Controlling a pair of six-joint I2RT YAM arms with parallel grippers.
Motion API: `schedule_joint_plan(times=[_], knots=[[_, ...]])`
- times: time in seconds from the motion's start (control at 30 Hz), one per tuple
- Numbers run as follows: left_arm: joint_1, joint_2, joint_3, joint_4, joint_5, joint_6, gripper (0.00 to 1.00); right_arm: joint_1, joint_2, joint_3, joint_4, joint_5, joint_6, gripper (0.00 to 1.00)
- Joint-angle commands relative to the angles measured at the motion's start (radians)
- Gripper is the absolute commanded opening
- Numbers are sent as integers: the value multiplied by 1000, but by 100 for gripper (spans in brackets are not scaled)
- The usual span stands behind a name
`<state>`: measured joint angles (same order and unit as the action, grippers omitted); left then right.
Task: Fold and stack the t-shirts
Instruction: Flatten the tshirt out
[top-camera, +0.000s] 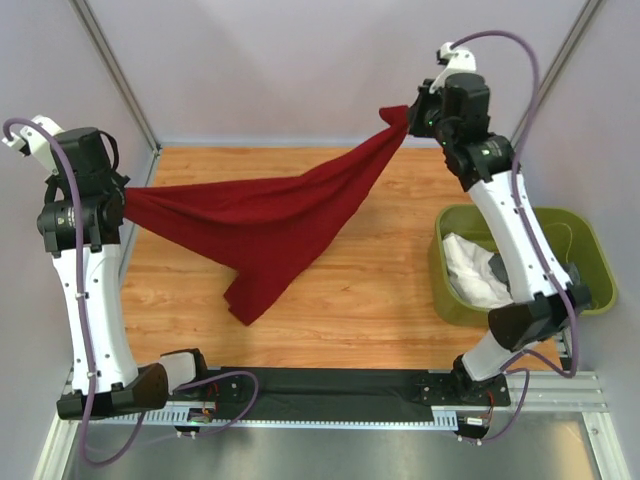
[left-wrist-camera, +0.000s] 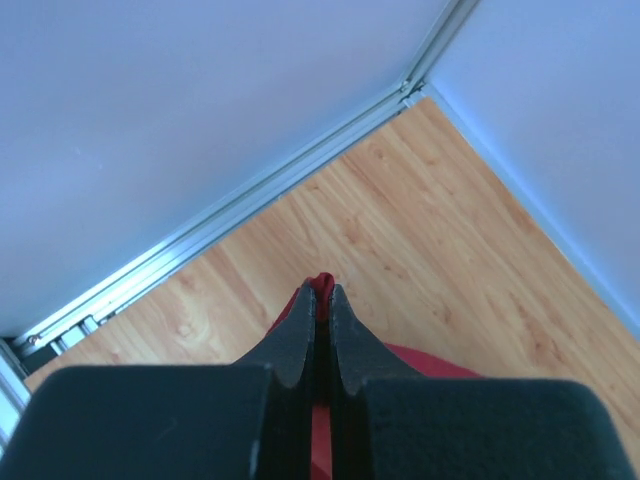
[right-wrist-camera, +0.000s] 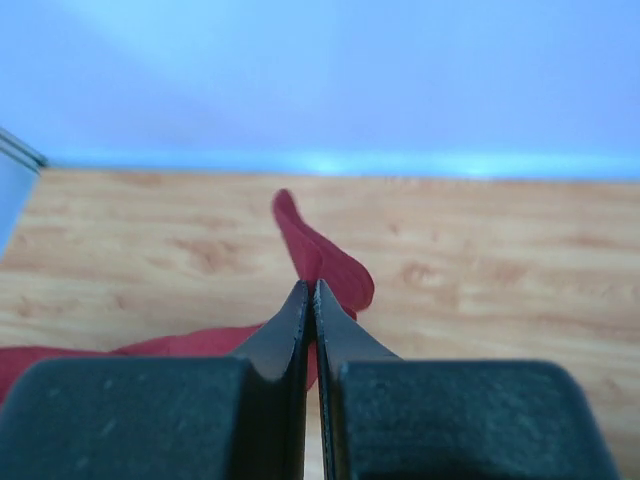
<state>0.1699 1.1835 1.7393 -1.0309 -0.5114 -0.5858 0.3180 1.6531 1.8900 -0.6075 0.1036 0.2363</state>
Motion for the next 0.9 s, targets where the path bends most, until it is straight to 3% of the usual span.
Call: schedule_joint_plan(times=[0.0,0.17,0.3,0.5,0.53,0.67,0.8,0.87], knots=[[5,11,68,28,-3,69,0,0,-61,92,9,45,-89,0],[5,-28,88,-32,85,75,0,0,-127,112,0,50,-115,0],[5,-145,-79,-93,163,21,0,0,-147,58,-23,45,-115,0],[-55,-451,-657,-58,304,-236,0,1,-90,-72,-86,19,-58,0],[-131,-537,-901,42,368,-277,0,1,-51,-128,-90,-4,-23,0],[-303,-521,-965,52,369,-290,0,3,-20,-213,-66,-12,0,0],[-475,-343,-949,-17,318,-281,0,4,37,-233,-55,-16,29,0],[-573,-214,-942,-70,285,-330,18,10,71,-229,-70,-24,40,0]])
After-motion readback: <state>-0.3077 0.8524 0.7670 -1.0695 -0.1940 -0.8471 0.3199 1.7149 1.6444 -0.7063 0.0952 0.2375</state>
